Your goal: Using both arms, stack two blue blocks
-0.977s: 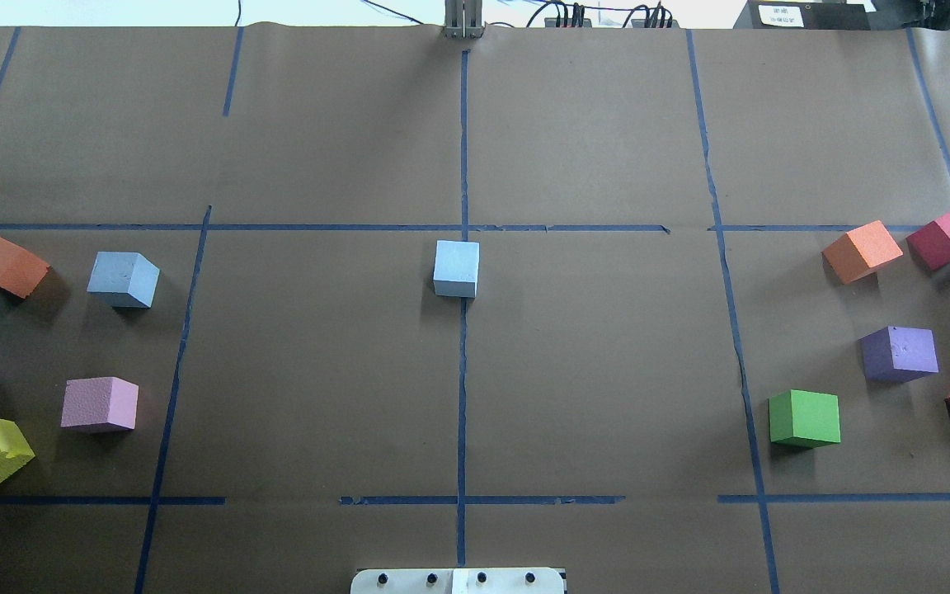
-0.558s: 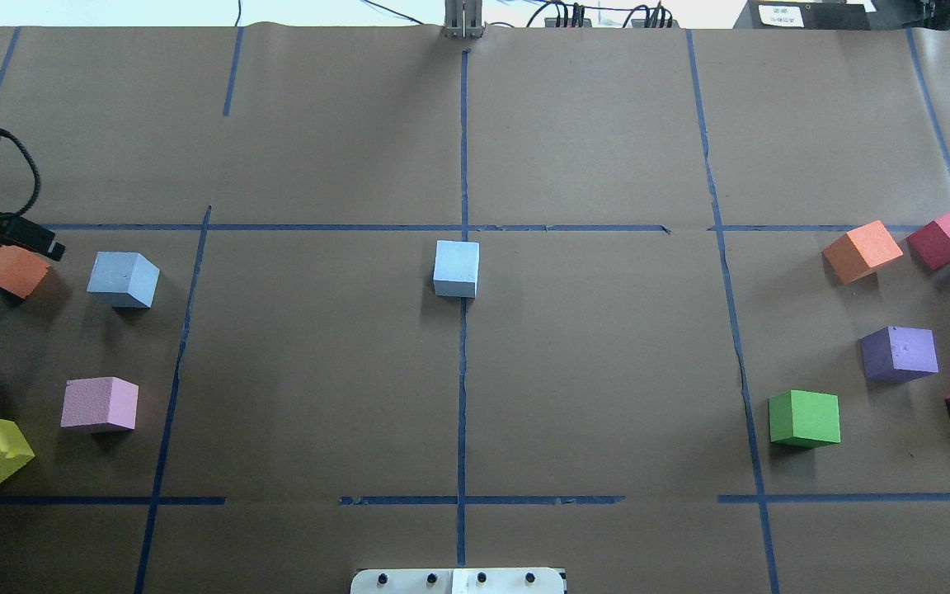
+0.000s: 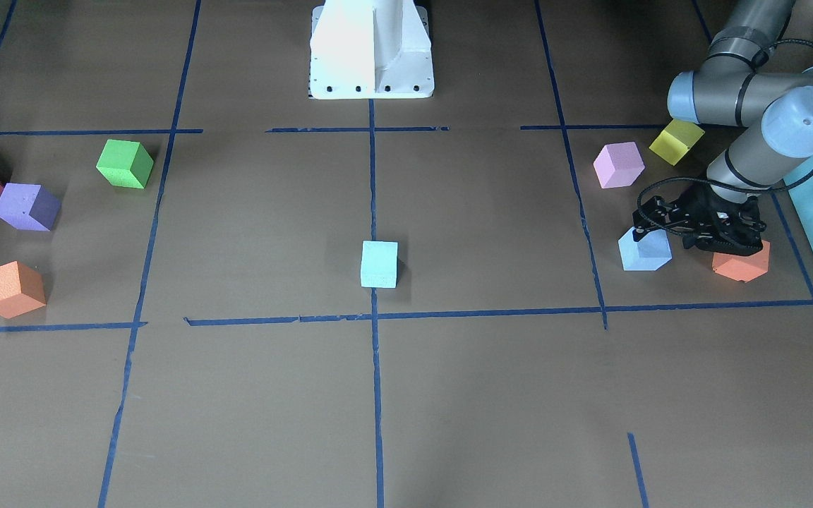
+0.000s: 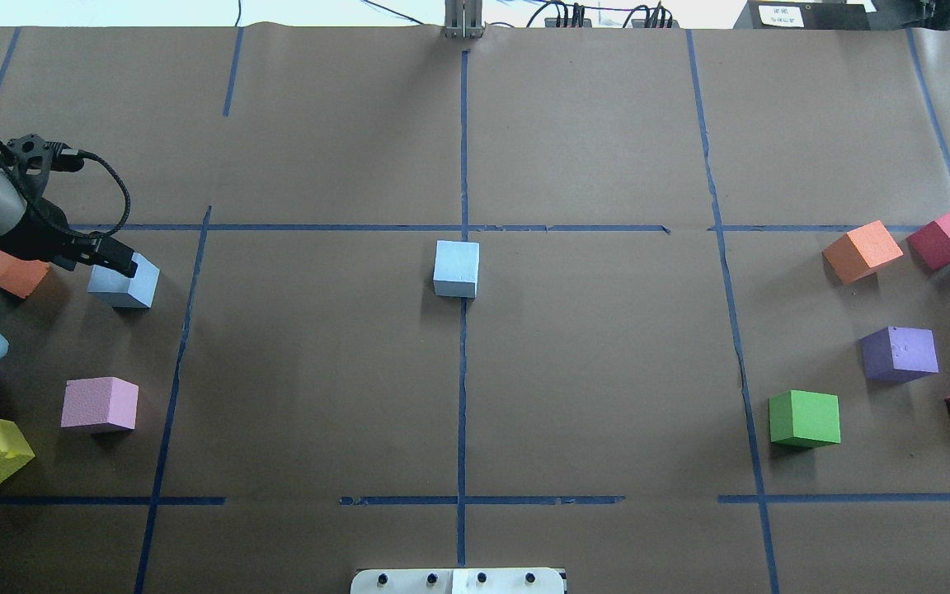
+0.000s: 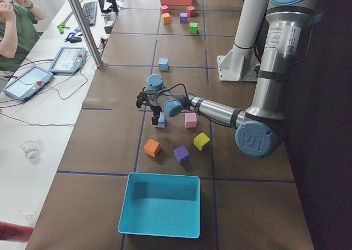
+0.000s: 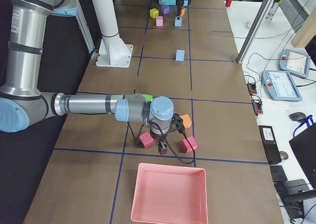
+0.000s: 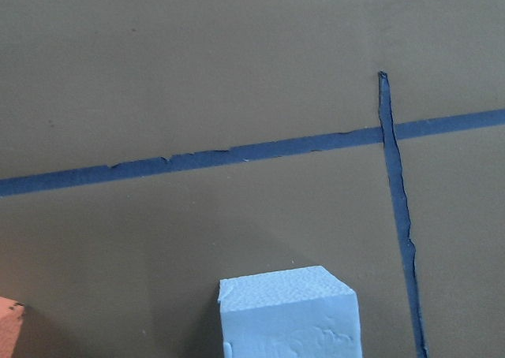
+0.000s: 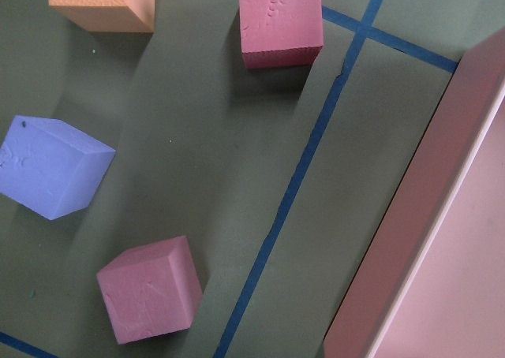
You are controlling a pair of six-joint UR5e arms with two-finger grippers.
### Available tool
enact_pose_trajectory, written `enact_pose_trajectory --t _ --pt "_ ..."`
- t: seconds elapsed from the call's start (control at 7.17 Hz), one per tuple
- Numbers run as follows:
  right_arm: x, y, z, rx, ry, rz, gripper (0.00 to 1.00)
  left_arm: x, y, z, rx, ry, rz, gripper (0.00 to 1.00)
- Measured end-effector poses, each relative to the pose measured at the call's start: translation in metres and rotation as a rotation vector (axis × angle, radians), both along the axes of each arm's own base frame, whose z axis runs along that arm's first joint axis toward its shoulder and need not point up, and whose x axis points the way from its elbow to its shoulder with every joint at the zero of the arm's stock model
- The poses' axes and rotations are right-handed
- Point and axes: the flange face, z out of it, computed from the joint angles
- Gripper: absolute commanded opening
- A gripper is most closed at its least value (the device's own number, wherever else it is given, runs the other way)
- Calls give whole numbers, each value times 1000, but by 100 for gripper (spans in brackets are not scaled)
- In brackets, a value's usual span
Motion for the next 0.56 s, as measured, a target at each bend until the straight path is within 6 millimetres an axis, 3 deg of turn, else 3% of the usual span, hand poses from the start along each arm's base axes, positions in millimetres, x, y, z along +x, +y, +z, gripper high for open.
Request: enact_pose_trajectory --t 0.28,0.42,0.56 --pt "0 0 1 -2 0 0 100 11 3 9 -14 -19 6 100" --pt "0 0 2 -3 0 -1 100 20 5 14 -29 -31 3 92" --pt "0 0 2 -3 0 -1 100 28 7 16 -46 -35 -2 53"
